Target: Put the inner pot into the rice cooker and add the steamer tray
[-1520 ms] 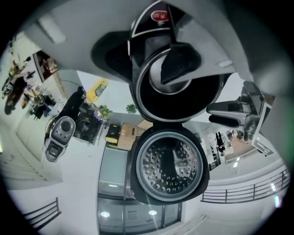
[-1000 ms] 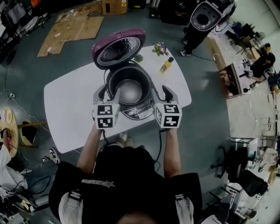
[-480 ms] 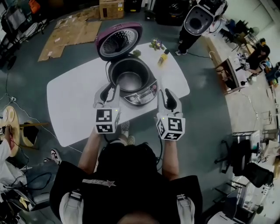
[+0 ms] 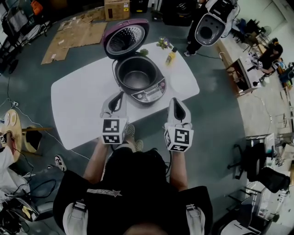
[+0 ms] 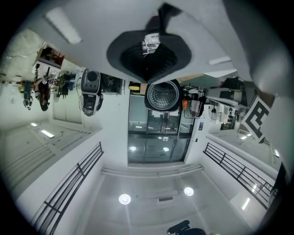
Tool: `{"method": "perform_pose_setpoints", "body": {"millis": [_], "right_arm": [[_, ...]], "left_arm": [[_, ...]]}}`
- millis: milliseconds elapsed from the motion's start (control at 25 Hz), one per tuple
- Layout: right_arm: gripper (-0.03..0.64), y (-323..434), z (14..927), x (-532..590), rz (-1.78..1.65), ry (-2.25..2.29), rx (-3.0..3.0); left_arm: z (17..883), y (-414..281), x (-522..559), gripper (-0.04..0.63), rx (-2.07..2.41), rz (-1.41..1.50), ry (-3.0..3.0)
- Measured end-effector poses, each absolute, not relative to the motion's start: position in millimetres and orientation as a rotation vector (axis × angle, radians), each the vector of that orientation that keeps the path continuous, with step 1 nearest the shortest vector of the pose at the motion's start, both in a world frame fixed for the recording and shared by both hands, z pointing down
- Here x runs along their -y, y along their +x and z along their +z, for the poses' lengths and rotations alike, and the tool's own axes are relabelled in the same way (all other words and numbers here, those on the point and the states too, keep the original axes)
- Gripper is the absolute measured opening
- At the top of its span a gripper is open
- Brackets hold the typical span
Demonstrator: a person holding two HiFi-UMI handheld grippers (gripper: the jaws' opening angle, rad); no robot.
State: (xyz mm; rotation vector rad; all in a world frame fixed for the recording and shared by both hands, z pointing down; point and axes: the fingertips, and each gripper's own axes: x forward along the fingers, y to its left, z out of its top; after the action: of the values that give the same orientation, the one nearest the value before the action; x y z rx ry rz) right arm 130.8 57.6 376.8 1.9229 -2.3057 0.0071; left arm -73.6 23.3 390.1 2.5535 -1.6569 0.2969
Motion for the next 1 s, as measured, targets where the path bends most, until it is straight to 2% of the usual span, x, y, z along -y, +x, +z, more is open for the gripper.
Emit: {"method": "perform_pose_setpoints", "body": {"millis": [480, 1000], "right_arm": [[0.006, 157, 371, -76, 0.015, 2.051, 2.192], [0.006, 197, 382, -128, 0.102, 2.276, 1.891]], "left_arm": [[377, -33, -17, 0.01, 1.49, 0.264, 2.696], [385, 26, -23, 0.011, 1.116, 0.271, 2.87]]}}
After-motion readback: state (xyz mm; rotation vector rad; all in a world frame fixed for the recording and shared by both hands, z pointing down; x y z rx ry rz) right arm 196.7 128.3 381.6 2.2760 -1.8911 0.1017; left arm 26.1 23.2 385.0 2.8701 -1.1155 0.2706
